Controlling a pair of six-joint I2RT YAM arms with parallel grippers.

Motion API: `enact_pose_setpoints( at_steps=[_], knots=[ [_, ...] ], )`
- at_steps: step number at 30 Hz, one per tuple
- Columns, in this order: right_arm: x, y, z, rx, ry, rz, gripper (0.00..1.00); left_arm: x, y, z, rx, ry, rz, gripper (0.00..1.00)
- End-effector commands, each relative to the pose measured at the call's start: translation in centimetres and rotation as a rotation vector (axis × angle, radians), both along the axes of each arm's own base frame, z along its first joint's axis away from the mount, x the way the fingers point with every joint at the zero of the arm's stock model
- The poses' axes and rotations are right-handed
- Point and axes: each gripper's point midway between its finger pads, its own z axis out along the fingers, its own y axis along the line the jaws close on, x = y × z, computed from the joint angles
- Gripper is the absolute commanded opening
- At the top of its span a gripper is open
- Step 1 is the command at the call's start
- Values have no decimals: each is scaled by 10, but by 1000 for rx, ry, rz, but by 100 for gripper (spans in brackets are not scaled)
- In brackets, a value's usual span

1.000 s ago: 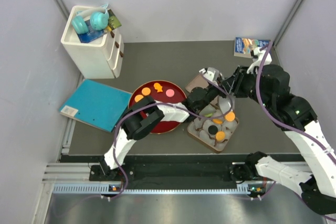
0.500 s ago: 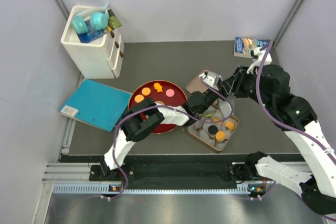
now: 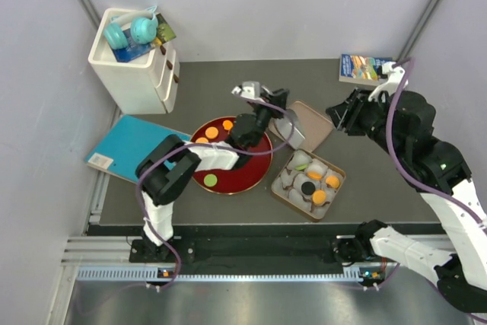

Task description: Pack the cookies

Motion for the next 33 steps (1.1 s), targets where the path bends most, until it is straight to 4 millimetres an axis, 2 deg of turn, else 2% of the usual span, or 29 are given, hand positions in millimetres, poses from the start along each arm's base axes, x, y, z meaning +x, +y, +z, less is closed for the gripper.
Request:
enact_pose_setpoints(
  at_steps=[1, 2, 3, 5, 7, 8, 9, 10, 11, 12, 13, 15, 16, 17, 19, 20, 21, 22, 23, 24, 25, 26, 27, 28, 29, 30, 31, 33],
  knots=[
    [5, 0, 28, 44, -74, -20, 41, 1, 51, 65, -202, -13, 47, 0],
    [6, 0, 25, 43, -69, -24, 41, 4, 59, 56, -183, 25, 59, 0],
    [9, 1, 17, 32, -54, -27, 42, 9, 74, 66, -203, 34, 75, 0],
    [13, 2, 6, 22, -40, -36, 43, 13, 86, 66, -179, 70, 84, 0],
    [17, 4, -10, 7, -15, -41, 44, 21, 106, 55, -132, 161, 114, 0],
    [19, 4, -16, 3, -9, -44, 44, 26, 123, 58, -125, 186, 135, 0],
    [21, 4, -31, -15, 12, -53, 45, 25, 129, 41, -86, 261, 136, 0],
    [23, 5, -35, -13, 12, -57, 46, 25, 137, 36, -72, 291, 149, 0],
    [25, 4, -40, -15, 17, -63, 47, 25, 156, 37, -73, 304, 176, 0],
    [26, 5, -55, -33, 40, -64, 47, 22, 164, 25, -38, 346, 190, 0],
    [29, 6, -61, -34, 43, -68, 47, 20, 173, 22, -23, 361, 209, 0],
    [30, 9, -80, -50, 81, -58, 47, 16, 204, 18, -6, 383, 287, 0],
    [30, 12, -84, -45, 85, -50, 46, 13, 216, 2, 9, 419, 320, 0],
    [30, 13, -93, -49, 103, -44, 46, 15, 239, 6, -12, 411, 366, 0],
    [29, 19, -99, -38, 118, -22, 46, 19, 257, 3, -53, 395, 371, 0],
    [29, 20, -102, -34, 120, -20, 46, 30, 280, -1, -101, 403, 409, 0],
    [28, 22, -103, -23, 124, -11, 46, 36, 285, -3, -125, 403, 400, 0],
    [28, 23, -103, -19, 123, -8, 46, 43, 284, 12, -168, 348, 359, 0],
    [29, 24, -105, -13, 122, -6, 46, 57, 290, -1, -191, 368, 363, 0],
    [29, 25, -105, -6, 121, -1, 46, 66, 289, 1, -204, 344, 354, 0],
    [29, 27, -107, -3, 123, 1, 46, 77, 284, 13, -218, 311, 333, 0],
    [29, 28, -107, 3, 122, 6, 46, 92, 279, -1, -227, 316, 321, 0],
    [29, 29, -109, 2, 129, 9, 46, 103, 274, -2, -229, 310, 303, 0],
    [29, 30, -111, 0, 135, 11, 46, 119, 268, 18, -238, 270, 279, 0],
    [30, 29, -112, -2, 137, 9, 46, 137, 262, -13, -220, 334, 272, 0],
    [29, 28, -114, -12, 144, 5, 46, 149, 261, -18, -219, 342, 274, 0],
    [29, 27, -116, -21, 148, 1, 46, 170, 253, -24, -208, 352, 241, 0],
    [30, 23, -117, -39, 150, -15, 46, 190, 251, -36, -196, 383, 240, 0]
  ],
)
